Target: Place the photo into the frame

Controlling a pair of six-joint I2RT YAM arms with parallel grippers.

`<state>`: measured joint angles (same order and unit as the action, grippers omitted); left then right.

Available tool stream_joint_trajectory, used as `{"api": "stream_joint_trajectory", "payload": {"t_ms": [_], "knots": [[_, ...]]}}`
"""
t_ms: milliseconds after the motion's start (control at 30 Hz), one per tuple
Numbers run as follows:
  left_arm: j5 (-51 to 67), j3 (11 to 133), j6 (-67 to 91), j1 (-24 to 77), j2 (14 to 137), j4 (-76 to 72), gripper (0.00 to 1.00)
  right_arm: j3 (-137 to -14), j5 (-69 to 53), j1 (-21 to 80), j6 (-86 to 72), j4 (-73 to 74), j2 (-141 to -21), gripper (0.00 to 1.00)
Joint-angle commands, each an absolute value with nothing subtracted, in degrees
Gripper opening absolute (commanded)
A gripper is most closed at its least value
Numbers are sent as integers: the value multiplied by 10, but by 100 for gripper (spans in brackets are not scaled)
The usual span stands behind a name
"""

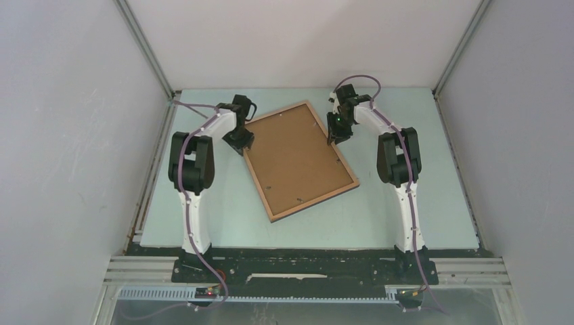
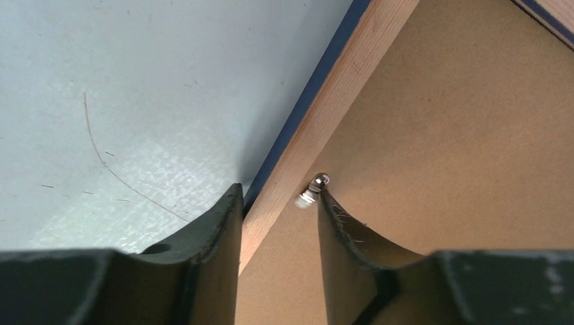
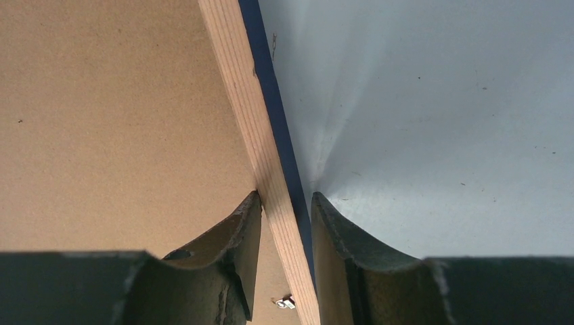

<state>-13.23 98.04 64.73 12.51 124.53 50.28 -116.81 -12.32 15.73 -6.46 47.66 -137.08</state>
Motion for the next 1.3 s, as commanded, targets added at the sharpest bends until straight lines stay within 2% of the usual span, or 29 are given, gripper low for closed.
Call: {"api": "stream_joint_trajectory", "payload": {"t_ms": [0,67,267,367,467,533,600,633,700,733,867,967,1067,1167,1267], "knots": [[-155,987,598,124,1245,506,30,-1183,-101,157,-49,500,-1394,39],[-159,977,571,122,1236,495,23,-1183,-102,157,-48,502,-1394,39],[-167,968,480,121,1233,467,18,-1183,-103,158,-48,502,-1395,37],[-119,971,417,117,1238,438,8,-1182,-104,158,-47,503,-1394,37],[-51,935,360,110,1213,370,7,-1181,-104,159,-46,503,-1395,36],[-24,902,330,107,1182,325,12,-1183,-104,158,-45,503,-1396,35],[-24,888,312,105,1156,307,22,-1183,-104,158,-45,504,-1396,34],[-26,882,306,105,1143,303,31,-1183,-103,158,-46,504,-1394,34],[-16,869,300,105,1119,289,57,-1180,-102,158,-48,503,-1392,33],[-7,859,300,104,1106,280,65,-1180,-101,158,-49,503,-1391,32],[28,800,315,105,1062,247,86,-1178,-99,153,-59,503,-1390,32],[54,730,340,105,1026,208,89,-1171,-101,147,-67,499,-1386,29],[82,645,375,105,995,148,79,-1159,-108,140,-79,489,-1377,24],[98,611,389,106,994,124,68,-1144,-122,136,-83,477,-1366,17],[109,604,386,116,1007,125,68,-1130,-120,135,-84,468,-1359,11]]}}
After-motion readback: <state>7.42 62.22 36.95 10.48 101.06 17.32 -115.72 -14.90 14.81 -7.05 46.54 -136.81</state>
